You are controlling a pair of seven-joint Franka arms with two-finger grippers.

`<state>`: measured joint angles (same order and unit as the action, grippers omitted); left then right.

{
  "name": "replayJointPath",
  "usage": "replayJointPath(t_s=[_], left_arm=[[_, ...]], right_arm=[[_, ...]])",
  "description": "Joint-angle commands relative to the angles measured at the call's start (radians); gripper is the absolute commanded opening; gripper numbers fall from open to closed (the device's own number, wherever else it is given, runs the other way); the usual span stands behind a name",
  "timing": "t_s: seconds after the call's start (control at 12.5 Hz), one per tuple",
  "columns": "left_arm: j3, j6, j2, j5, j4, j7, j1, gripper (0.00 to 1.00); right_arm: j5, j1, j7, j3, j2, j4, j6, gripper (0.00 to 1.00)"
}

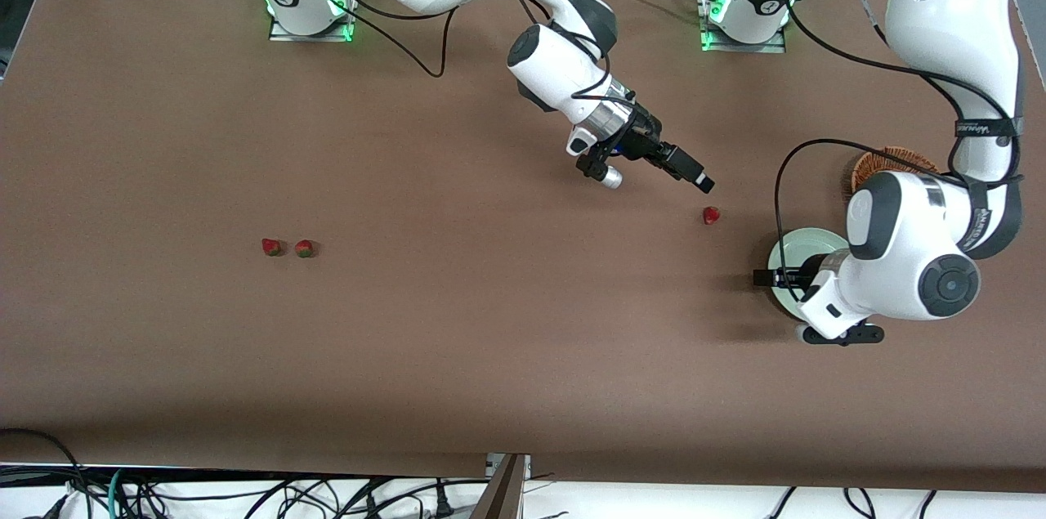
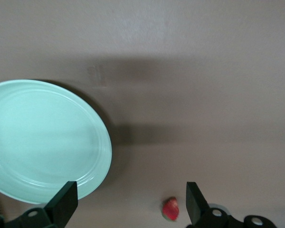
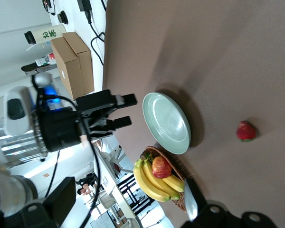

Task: Collect all strawberries into plate
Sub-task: 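Open the right gripper while the left gripper reaches the strawberry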

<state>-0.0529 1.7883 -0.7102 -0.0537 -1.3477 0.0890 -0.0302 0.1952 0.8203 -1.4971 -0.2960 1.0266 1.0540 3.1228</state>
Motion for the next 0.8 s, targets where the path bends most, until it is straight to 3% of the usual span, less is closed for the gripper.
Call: replayJointPath(t_s=[0.0,0.24,0.48,0.72], left_arm=[[0.007,-0.012,-0.017,-0.020,-0.051,0.001,-0.031,1.00],[0.005,-0.018,-0.025,-0.026,-0.114,0.003,-0.051,1.00],[0.005,-0.040,-0.023,-0.078,-0.157,0.005,-0.066,1.00],[0.005,-0.078,-0.018,-0.078,-0.157,0.008,-0.086,1.00]], right_arm=[[-0.003,-0.009,0.009,0.003,0.004,-0.019,-0.001,1.00],[-0.129,-0.052,0.113,0.002,0.006,-0.017,-0.006,1.00],[-0.233,-0.102,0.396,0.005,0.013,0.044,-0.006,1.00],[-0.244,-0.160,0.624,-0.008,-0.017,0.063,-0.148,1.00]])
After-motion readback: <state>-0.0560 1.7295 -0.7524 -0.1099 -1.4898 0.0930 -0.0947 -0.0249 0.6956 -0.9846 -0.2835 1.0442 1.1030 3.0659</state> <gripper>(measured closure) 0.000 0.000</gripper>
